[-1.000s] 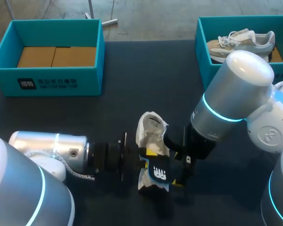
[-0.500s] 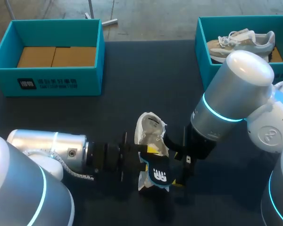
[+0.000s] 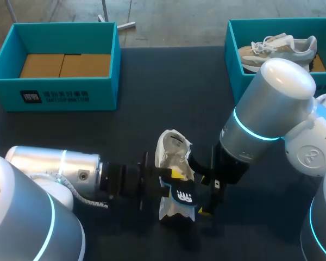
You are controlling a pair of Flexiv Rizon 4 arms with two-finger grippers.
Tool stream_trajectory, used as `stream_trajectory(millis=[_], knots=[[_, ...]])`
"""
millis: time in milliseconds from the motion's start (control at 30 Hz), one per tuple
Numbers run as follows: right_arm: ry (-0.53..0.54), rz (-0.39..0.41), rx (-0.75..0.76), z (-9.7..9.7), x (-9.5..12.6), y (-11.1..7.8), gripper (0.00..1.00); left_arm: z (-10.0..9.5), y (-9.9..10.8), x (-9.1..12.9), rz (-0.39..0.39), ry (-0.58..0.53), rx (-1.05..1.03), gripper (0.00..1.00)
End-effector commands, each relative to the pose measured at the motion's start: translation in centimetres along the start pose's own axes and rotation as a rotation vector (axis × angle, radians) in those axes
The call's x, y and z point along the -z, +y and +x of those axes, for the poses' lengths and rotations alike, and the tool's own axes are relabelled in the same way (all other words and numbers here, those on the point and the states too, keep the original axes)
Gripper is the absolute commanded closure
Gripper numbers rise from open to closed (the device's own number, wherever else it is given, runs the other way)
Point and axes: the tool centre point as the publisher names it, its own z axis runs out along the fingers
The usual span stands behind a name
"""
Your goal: Take the shoe out of the shoebox, open the shoe tongue, remove and reinsert the insole, then place the shoe into the shoebox
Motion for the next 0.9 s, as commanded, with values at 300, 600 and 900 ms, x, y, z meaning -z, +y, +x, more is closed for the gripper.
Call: stream_trajectory(millis=[300, 600, 900], knots=[[-0.003, 0.000, 0.000, 0.1, -0.2, 0.0, 0.00, 0.5, -0.5, -0.1, -0.041, 0.029, -0.014, 1.00], [-0.003, 0.000, 0.000, 0.1, -0.2, 0.0, 0.00, 0.6, 0.6, 0.2, -0.031, 0.020, -0.041, 1.00], [-0.003, 0.000, 0.000, 0.1, -0.2, 0.0, 0.00, 0.3, 1.7, 0.0, -0.034, 0.011, -0.058, 1.00]])
